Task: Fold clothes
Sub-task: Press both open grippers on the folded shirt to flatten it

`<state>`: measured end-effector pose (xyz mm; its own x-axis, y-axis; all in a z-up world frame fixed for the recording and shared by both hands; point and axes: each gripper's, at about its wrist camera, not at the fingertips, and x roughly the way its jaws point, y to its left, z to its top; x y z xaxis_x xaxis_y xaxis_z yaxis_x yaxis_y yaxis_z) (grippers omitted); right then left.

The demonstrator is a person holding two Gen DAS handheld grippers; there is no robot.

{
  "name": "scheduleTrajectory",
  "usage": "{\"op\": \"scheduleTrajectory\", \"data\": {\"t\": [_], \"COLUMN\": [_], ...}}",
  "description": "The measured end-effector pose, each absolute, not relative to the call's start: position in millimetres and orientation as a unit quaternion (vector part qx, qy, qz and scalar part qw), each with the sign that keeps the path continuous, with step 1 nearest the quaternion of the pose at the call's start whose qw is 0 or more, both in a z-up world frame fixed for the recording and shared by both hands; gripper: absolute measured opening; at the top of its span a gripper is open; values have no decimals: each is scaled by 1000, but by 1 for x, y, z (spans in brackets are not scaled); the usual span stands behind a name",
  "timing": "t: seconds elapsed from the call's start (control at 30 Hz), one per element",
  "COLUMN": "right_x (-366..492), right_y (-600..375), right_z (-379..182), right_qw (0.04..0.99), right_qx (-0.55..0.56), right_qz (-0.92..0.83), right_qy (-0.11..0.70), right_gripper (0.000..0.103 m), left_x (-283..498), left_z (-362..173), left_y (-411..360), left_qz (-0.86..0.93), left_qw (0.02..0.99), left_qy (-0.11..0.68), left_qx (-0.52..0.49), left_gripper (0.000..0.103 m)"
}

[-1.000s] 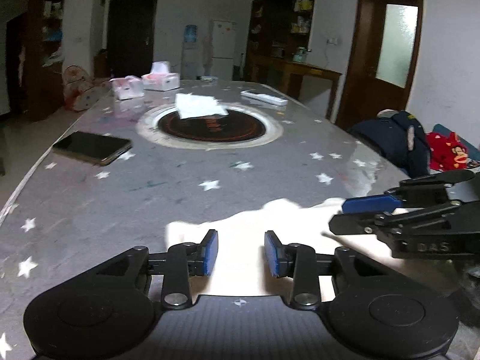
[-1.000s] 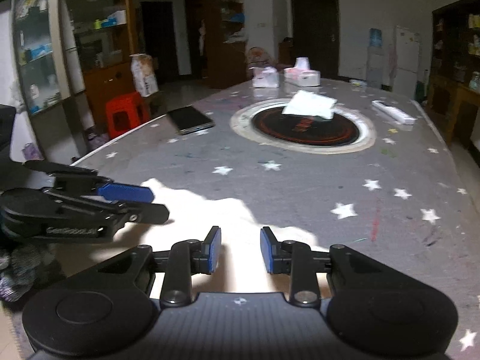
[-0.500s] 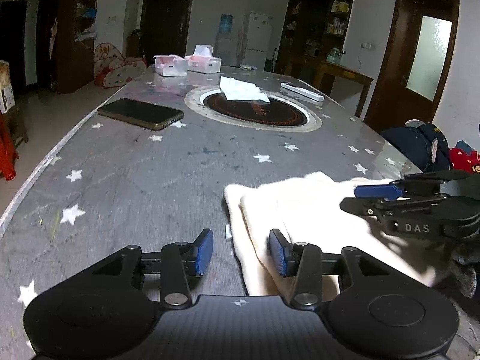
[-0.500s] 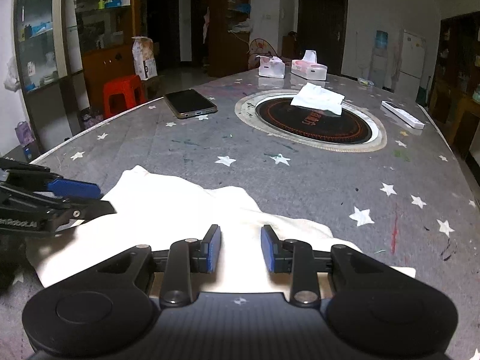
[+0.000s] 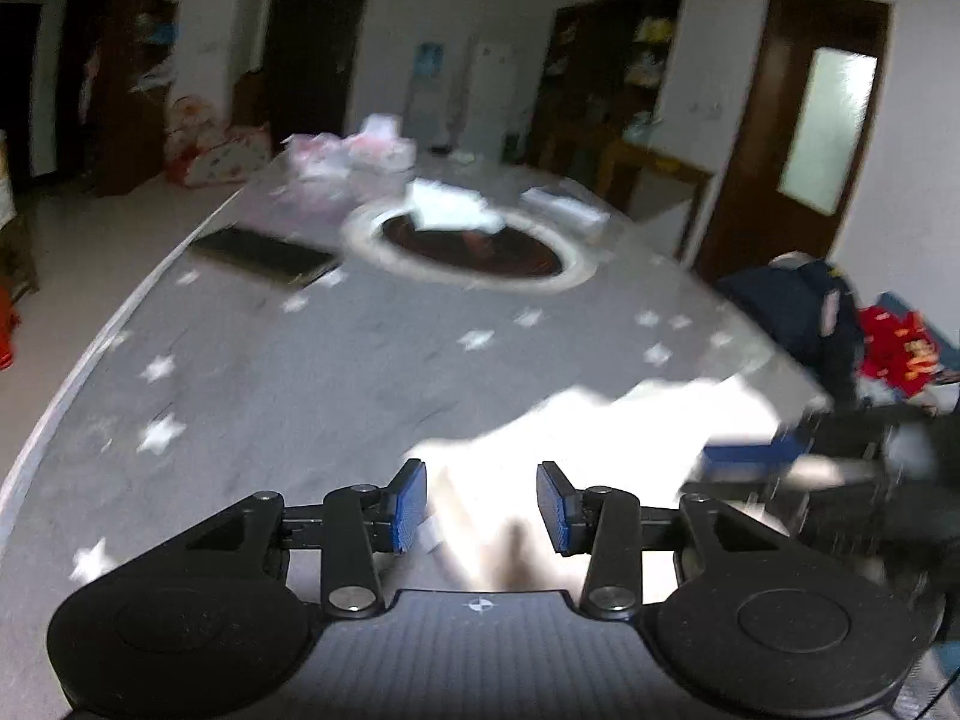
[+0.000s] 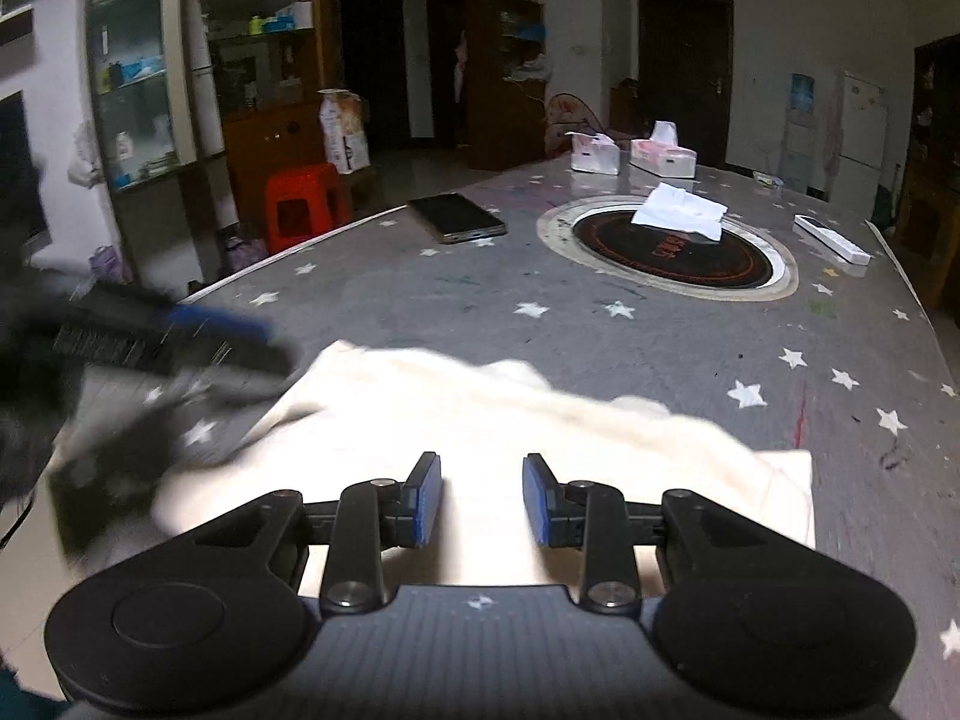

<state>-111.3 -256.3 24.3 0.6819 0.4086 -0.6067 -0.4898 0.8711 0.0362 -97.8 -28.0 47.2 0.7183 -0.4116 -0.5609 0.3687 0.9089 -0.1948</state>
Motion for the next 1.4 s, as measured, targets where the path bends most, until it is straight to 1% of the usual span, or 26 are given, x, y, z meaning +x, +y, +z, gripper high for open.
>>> {"op": "scheduleTrajectory", "data": {"t": [0.1, 0.2, 0.3, 0.4, 0.57, 1.0, 1.4], "right_x": [-126, -132, -142, -150, -159, -156, -115], "right_y": [-257, -258, -268, -287, -319, -340, -332], "right_z": [22, 13, 19, 26, 10, 15, 23], "right_qw": [913, 913, 918, 926, 926, 928, 929], "right_qx": [-71, -66, -50, -24, 2, 0, 7], "right_qz": [246, 239, 234, 215, 185, 147, 157], "right_qy": [318, 325, 315, 308, 330, 344, 334], "right_gripper": [29, 30, 30, 30, 30, 28, 29], "left_x": [-88, -68, -51, -43, -41, -45, -46], "left_z": [51, 43, 32, 22, 18, 17, 16], "left_y": [-50, -71, -81, -79, -79, -83, -83], "left_qz": [-244, -248, -235, -220, -213, -211, -212], "left_qw": [919, 912, 909, 908, 913, 915, 916], "left_qy": [308, 325, 342, 356, 348, 343, 341], "left_qx": [-38, -37, -33, -36, -26, -9, -4], "left_gripper": [43, 43, 43, 43, 43, 44, 46]}}
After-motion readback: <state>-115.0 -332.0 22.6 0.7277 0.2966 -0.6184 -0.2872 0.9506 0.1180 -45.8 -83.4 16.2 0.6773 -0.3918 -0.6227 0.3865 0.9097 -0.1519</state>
